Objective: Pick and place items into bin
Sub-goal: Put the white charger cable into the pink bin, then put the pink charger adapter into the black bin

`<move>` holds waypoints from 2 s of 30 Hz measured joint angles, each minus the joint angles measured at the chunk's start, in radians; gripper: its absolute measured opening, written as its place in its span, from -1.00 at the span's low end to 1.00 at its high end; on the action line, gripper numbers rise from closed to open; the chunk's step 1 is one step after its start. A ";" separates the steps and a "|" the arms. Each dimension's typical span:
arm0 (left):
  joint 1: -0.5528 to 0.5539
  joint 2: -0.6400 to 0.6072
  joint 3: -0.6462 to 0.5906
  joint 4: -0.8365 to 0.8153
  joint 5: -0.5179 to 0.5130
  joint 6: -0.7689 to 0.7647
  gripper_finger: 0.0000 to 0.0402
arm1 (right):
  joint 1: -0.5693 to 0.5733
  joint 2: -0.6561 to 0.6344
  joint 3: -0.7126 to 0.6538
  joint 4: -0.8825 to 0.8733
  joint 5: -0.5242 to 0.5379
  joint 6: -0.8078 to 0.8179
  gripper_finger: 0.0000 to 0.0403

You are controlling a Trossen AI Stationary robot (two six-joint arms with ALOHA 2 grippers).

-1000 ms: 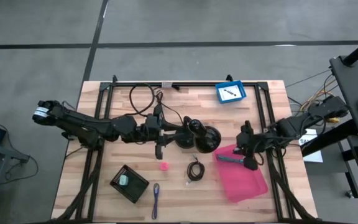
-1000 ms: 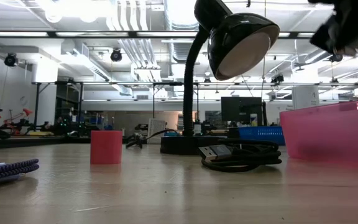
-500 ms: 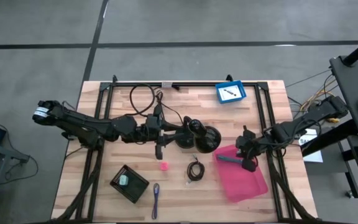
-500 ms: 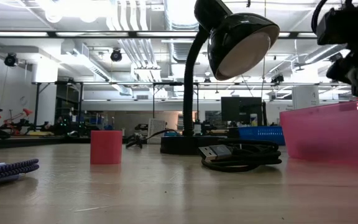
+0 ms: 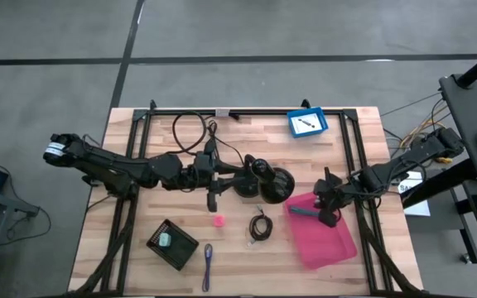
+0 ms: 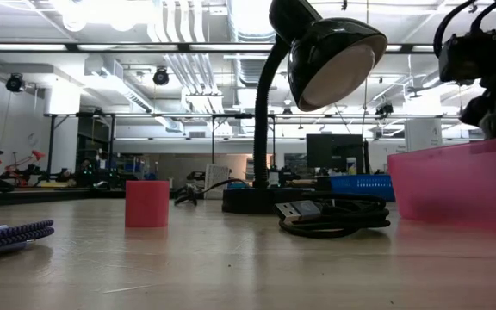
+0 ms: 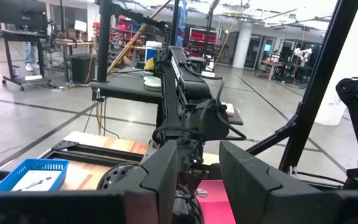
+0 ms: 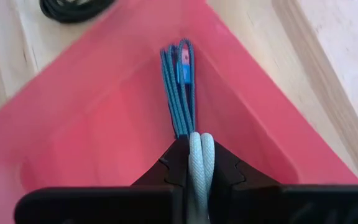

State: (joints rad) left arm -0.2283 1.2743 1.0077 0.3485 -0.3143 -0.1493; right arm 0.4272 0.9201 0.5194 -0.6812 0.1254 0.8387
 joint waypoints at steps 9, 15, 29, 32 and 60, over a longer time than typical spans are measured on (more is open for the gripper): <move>0.000 0.000 0.000 0.000 -0.002 0.000 -0.48 | 0.000 0.000 0.000 0.029 0.008 0.000 -0.91; 0.000 0.000 0.000 0.000 -0.008 0.000 -0.48 | 0.000 0.000 0.000 0.029 0.007 -0.002 -0.78; 0.000 0.000 0.000 0.000 -0.009 0.008 -0.48 | 0.000 -0.001 0.036 0.029 0.005 -0.004 -0.46; 0.000 0.000 0.000 0.000 -0.009 0.007 -0.48 | 0.000 -0.001 0.055 0.029 0.004 -0.008 -0.46; -0.003 0.000 0.000 -0.449 0.174 -0.395 -0.48 | 0.000 -0.003 0.126 0.028 0.008 -0.092 -0.60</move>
State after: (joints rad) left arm -0.2310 1.2747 1.0073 -0.1005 -0.1400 -0.5446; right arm 0.4271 0.9176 0.6449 -0.6529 0.1333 0.7471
